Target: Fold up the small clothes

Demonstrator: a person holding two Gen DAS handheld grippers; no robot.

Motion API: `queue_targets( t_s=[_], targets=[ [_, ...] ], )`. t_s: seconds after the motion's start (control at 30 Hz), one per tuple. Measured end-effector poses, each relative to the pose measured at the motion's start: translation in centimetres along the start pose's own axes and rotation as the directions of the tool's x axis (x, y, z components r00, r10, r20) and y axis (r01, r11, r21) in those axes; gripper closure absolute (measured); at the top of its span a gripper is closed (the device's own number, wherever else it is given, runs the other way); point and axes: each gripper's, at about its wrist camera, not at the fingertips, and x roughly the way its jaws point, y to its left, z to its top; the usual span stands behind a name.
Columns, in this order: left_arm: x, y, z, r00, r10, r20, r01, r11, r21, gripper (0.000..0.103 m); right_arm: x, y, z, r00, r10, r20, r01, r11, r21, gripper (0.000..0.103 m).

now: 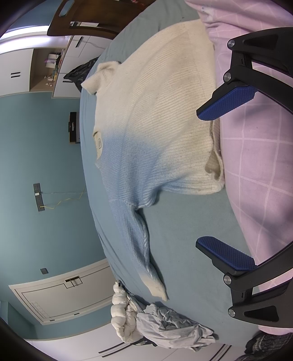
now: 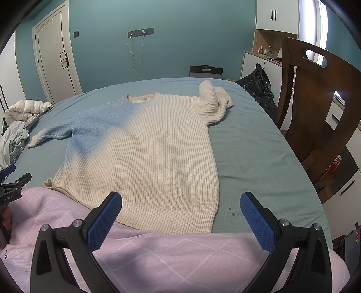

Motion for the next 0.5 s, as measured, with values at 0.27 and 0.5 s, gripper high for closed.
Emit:
queue_targets(
  t_s=[0.27,0.5],
  targets=[
    [0.01,-0.01,0.02,1.000,0.001,0.000,-0.001,1.000,0.001,0.000,-0.01,0.00,-0.02,1.000,-0.001,0.001,0.001,1.000,0.000,0.001],
    [-0.36,0.32,0.27,1.000,0.005,0.003,-0.005,1.000,-0.008,0.000,-0.17,0.06,-0.02,1.000,-0.001,0.008,0.001,1.000,-0.002,0.001]
  ],
)
